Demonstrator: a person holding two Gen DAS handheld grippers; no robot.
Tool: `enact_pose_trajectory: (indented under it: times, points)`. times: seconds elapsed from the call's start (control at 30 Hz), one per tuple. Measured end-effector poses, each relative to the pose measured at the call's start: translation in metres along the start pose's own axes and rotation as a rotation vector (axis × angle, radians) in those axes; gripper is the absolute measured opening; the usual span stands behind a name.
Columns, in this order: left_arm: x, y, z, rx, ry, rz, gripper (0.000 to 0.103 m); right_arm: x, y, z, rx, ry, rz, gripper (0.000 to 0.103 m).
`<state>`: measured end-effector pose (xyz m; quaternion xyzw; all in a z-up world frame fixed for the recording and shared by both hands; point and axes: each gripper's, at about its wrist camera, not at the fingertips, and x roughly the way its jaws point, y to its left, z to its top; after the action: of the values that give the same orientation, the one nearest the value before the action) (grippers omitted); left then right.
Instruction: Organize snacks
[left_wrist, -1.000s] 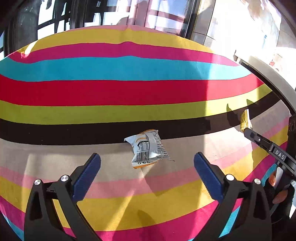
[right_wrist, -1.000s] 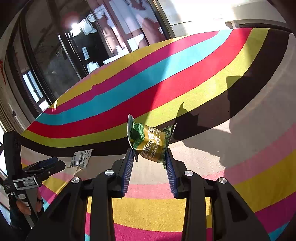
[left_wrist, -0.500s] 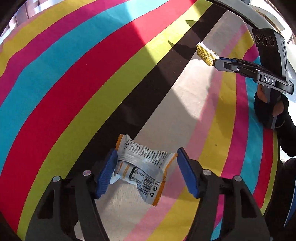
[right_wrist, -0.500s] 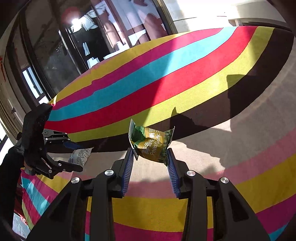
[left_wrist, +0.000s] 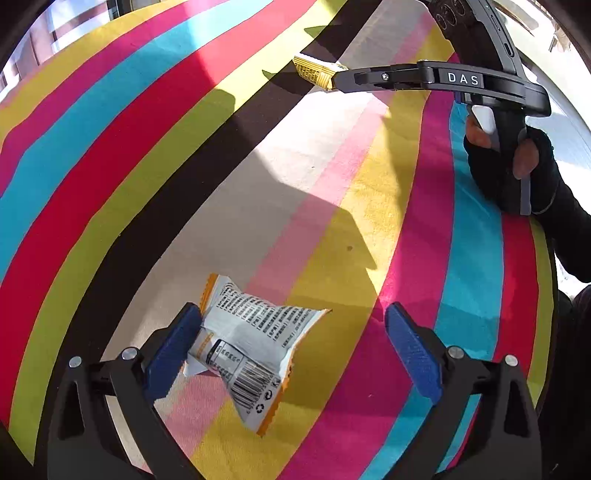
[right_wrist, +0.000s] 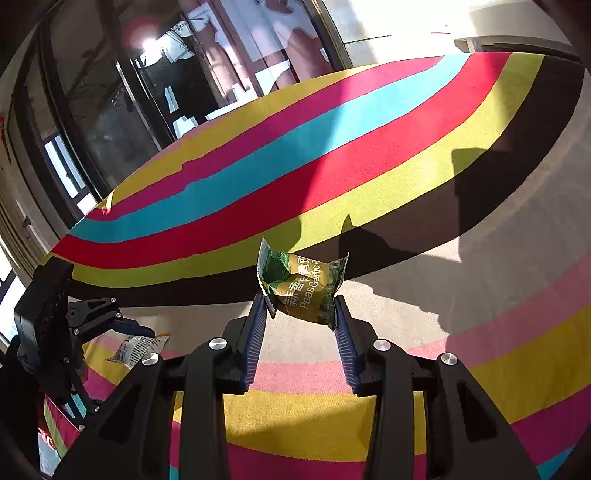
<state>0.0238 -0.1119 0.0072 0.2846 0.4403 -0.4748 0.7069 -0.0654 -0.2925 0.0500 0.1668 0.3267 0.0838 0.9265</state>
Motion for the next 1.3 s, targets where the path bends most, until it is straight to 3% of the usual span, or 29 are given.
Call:
enact_pose_trajectory:
  times: [0.1, 0.17, 0.2, 0.23, 0.37, 0.43, 0.57, 0.63, 0.73, 0.8, 0.9, 1.0, 1.1, 1.17, 1.23, 1.3]
  points:
    - [-0.004, 0.006, 0.000, -0.029, -0.023, -0.033, 0.092, -0.001, -0.001, 0.000, 0.003, -0.003, 0.000, 0.040]
    - [-0.008, 0.011, -0.002, -0.047, -0.030, -0.020, 0.079, -0.001, -0.001, -0.001, 0.003, -0.004, 0.001, 0.040]
    - [-0.010, 0.014, -0.003, -0.057, -0.031, 0.005, 0.063, -0.001, -0.001, -0.001, 0.003, -0.004, 0.001, 0.040]
    - [-0.012, 0.016, -0.004, -0.067, -0.031, 0.016, 0.060, -0.001, -0.001, -0.001, 0.004, -0.004, 0.002, 0.040]
    - [-0.017, -0.002, -0.016, -0.085, -0.026, 0.122, 0.058, -0.002, 0.000, -0.001, 0.001, -0.006, 0.008, 0.040]
    - [-0.024, -0.021, -0.025, -0.124, -0.064, 0.178, 0.057, -0.003, 0.001, -0.001, -0.006, -0.010, 0.018, 0.039]
    - [-0.045, -0.060, -0.045, -0.249, -0.200, 0.264, 0.057, -0.004, 0.003, -0.001, -0.021, -0.014, 0.032, 0.036]
    - [-0.054, -0.076, -0.057, -0.307, -0.229, 0.374, 0.057, -0.002, 0.004, 0.000, -0.027, -0.005, 0.037, 0.035]
    - [-0.068, -0.089, -0.076, -0.440, -0.289, 0.410, 0.057, 0.000, 0.011, -0.001, -0.060, 0.030, 0.024, 0.035]
    - [-0.074, -0.098, -0.087, -0.496, -0.294, 0.495, 0.057, -0.002, 0.018, -0.005, -0.034, 0.074, 0.048, 0.035]
    - [-0.088, -0.100, -0.108, -0.590, -0.319, 0.528, 0.057, -0.015, 0.046, -0.020, -0.073, 0.095, 0.084, 0.035]
    - [-0.098, -0.106, -0.127, -0.617, -0.294, 0.610, 0.057, -0.026, 0.077, -0.044, -0.110, 0.116, 0.134, 0.035]
    - [-0.105, -0.106, -0.141, -0.655, -0.296, 0.642, 0.057, -0.031, 0.108, -0.076, -0.144, 0.154, 0.191, 0.035]
    - [-0.109, -0.109, -0.150, -0.677, -0.303, 0.661, 0.057, -0.032, 0.131, -0.095, -0.211, 0.178, 0.188, 0.035]
    - [-0.111, -0.112, -0.157, -0.684, -0.291, 0.691, 0.057, -0.044, 0.157, -0.104, -0.320, 0.148, 0.159, 0.035]
    - [-0.111, -0.114, -0.165, -0.695, -0.287, 0.701, 0.057, -0.053, 0.173, -0.108, -0.344, 0.150, 0.208, 0.035]
